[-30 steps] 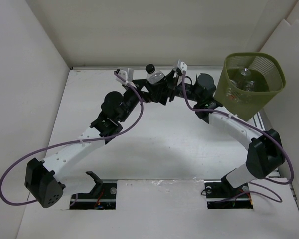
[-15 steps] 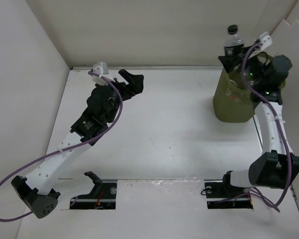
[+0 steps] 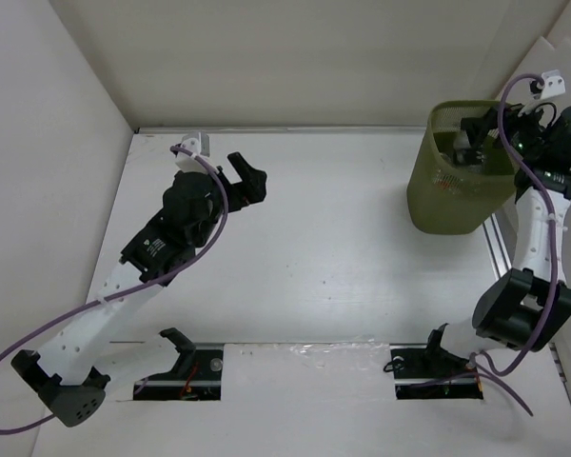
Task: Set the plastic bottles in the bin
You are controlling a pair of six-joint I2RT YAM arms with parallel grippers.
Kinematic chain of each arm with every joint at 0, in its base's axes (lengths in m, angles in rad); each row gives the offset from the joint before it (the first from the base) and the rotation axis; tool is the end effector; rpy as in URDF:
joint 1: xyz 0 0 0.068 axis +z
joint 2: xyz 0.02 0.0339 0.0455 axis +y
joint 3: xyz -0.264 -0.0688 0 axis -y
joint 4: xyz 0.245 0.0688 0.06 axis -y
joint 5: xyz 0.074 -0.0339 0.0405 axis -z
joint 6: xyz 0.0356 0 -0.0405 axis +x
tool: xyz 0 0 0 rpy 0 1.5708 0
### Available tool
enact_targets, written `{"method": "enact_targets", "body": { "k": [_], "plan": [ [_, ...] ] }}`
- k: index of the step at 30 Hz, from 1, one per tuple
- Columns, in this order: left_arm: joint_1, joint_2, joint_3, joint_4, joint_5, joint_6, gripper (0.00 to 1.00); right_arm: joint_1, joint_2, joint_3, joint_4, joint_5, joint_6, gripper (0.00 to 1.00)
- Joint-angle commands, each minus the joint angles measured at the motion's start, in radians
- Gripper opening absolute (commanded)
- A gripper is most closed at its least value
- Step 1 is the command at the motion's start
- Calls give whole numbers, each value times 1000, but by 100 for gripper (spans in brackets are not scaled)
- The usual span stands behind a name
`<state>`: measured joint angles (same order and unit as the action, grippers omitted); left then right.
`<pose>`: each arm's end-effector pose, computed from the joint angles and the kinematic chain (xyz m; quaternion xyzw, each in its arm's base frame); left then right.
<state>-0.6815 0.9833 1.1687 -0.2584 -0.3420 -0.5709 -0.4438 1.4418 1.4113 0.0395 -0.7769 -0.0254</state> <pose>0.1711 -0.1234 0.4295 -0.0758 0.7271 -0.2922 0.6167 0.3107 -0.1201 0.4287 -0.1279 0.6931 0.1065 0.7013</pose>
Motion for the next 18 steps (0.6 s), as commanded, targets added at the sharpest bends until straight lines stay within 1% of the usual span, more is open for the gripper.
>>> {"method": "enact_targets", "body": {
  "k": [1, 4, 5, 7, 8, 10, 11, 12, 14, 16, 18],
  "plan": [
    [-3, -18, 60, -65, -35, 54, 100, -24, -26, 84, -78, 34, -53, 99],
    [7, 3, 60, -88, -69, 78, 100, -24, -52, 136, -145, 77, -114, 99],
    [7, 3, 75, -108, -69, 78, 100, -24, -52, 155, -200, 86, -129, 99],
    [7, 29, 85, -117, -69, 78, 100, -24, -66, 210, -254, 87, -186, 99],
    [7, 29, 112, -130, -80, 78, 100, -10, -87, 227, -320, 87, -212, 99],
    [7, 38, 138, -156, -106, 88, 100, 26, -124, 259, -372, 87, -272, 99],
    [7, 38, 170, -174, -123, 107, 100, 42, -171, 259, -406, 97, -333, 99],
    [7, 38, 189, -185, -155, 117, 100, 84, -197, 259, -450, 106, -367, 99],
    [7, 38, 230, -212, -190, 126, 100, 128, -256, 259, -510, 158, -453, 99],
    [7, 38, 288, -257, -242, 151, 100, 201, -368, 229, -544, 239, -490, 99],
    [7, 38, 330, -294, -274, 169, 100, 243, -470, 178, -566, 274, -501, 99]
  ]
}}
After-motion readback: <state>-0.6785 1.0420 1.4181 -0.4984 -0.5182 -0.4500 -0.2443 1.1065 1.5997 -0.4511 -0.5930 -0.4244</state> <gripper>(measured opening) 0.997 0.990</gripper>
